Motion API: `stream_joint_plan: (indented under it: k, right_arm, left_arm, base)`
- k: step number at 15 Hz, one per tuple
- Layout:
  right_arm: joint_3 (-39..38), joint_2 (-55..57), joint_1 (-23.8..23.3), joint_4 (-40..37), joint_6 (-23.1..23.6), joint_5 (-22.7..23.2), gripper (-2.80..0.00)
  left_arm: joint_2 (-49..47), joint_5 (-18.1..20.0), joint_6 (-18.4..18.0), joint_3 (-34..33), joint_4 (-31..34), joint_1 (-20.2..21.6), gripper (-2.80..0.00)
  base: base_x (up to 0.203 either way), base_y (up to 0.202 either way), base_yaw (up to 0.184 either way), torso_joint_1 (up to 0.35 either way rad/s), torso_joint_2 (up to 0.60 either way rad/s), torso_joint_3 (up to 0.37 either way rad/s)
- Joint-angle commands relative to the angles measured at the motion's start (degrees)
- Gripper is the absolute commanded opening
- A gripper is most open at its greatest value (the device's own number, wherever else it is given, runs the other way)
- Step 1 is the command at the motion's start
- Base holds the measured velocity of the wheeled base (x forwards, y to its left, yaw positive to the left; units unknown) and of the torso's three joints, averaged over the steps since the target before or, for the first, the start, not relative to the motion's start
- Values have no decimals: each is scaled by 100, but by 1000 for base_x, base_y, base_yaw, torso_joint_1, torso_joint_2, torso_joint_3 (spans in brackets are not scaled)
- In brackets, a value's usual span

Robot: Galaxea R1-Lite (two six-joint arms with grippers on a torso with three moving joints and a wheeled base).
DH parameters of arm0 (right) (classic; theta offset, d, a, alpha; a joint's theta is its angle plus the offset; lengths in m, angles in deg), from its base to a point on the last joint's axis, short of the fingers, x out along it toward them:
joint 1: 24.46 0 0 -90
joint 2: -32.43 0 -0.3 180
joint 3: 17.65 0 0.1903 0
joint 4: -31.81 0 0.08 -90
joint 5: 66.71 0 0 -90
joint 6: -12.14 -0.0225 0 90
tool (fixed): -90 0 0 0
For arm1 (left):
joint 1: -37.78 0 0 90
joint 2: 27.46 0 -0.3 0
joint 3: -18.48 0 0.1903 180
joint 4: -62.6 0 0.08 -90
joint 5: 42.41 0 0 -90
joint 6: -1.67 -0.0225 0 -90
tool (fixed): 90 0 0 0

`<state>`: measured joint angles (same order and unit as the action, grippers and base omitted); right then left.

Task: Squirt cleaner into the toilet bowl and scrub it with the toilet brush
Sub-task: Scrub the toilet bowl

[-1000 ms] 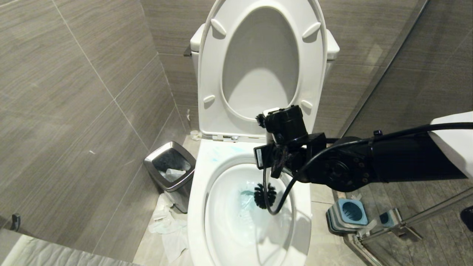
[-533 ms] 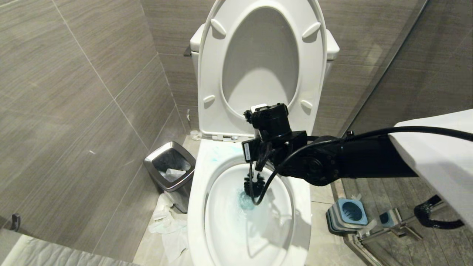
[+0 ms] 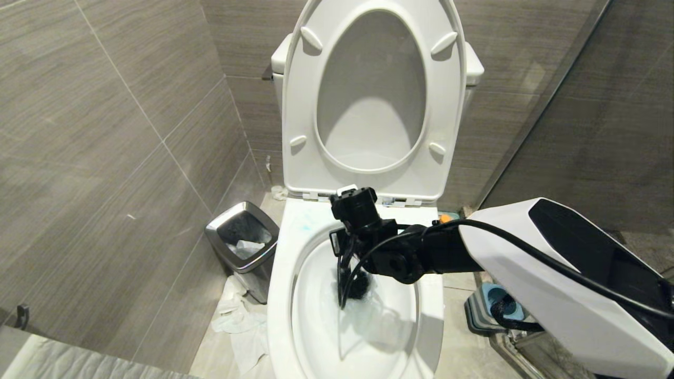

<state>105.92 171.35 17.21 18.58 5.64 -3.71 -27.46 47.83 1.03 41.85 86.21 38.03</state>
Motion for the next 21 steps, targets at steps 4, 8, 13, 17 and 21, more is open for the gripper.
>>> stream_joint_plan:
  k: [4, 8, 13, 17, 21]
  right_arm:
    - [-157, -913, 74, -38, -3, -7, -280]
    - [-292, -1208, 115, -55, 8, -16, -280]
    - [-169, -306, 116, -3, -1, -16, -280]
    - [175, 302, 116, 5, 42, -49, -280]
    - [-5, -179, 161, -24, 29, -27, -280]
  left_arm:
    - [-9, 2, 2, -9, 2, 2, -280]
    - [-9, -7, 2, -9, 2, 2, -280]
    - [-9, 2, 2, -9, 2, 2, -280]
    - [-9, 2, 2, -9, 2, 2, -280]
    - [-9, 2, 2, -9, 2, 2, -280]
  base:
    - [0, 0, 0, 0, 0, 0]
    - [0, 0, 0, 0, 0, 0]
    - [0, 0, 0, 0, 0, 0]
    - [0, 0, 0, 0, 0, 0]
    - [0, 0, 0, 0, 0, 0]
